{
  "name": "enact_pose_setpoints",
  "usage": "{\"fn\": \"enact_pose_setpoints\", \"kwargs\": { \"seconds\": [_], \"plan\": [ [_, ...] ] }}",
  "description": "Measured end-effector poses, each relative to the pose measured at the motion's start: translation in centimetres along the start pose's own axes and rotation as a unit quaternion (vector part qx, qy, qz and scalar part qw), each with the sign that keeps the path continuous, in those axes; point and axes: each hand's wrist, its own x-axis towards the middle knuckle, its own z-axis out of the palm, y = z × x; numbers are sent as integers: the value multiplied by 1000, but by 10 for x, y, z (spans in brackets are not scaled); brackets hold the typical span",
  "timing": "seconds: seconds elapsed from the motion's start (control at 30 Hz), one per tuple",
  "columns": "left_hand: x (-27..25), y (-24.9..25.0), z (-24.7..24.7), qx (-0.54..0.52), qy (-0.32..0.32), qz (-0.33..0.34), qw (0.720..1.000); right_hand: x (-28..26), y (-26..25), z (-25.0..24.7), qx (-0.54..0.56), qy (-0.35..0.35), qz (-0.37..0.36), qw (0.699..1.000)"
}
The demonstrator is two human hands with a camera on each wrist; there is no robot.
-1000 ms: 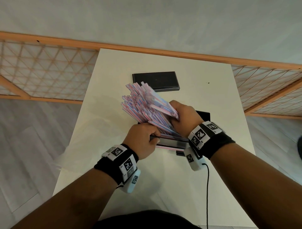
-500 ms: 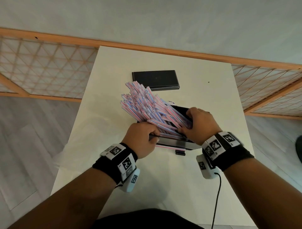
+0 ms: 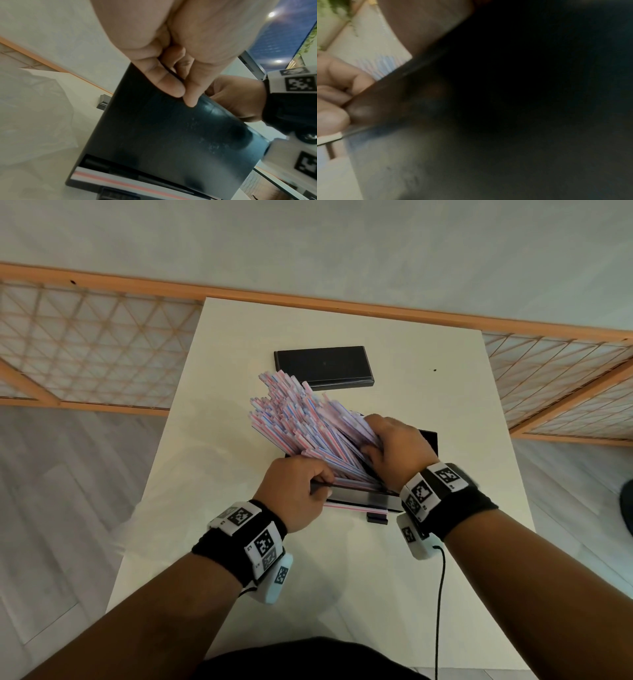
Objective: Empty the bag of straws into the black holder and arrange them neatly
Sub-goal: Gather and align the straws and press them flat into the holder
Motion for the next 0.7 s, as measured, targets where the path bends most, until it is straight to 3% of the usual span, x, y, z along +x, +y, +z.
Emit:
{"fn": "enact_pose_setpoints", "kwargs": {
  "seconds": [0.1, 0.23, 0.3, 0.43, 0.57, 0.63, 0.7],
  "plan": [
    [0, 2, -2, -17, 2, 1, 1000, -5, -6, -2, -93, 13, 7, 996],
    [-3, 4, -10, -44, -3, -16, 999, -20, 0, -9, 13, 62, 93, 994],
    [-8, 4, -16, -63, 15, -18, 998, -31, 5, -3, 41, 24, 92, 995],
    [-17, 0, -24, -110, 133, -10, 985, -41, 7, 13, 70, -68, 16, 995],
    [-15, -15, -25, -174, 239, -96, 950, -35, 3, 12, 108, -105, -20, 988],
    [-12, -17, -21, -238, 252, -136, 928, -34, 2, 12, 83, -128, -25, 988],
    [-9, -14, -16, -259, 238, -142, 925, -31, -1, 12, 35, -163, -11, 986]
  ]
}}
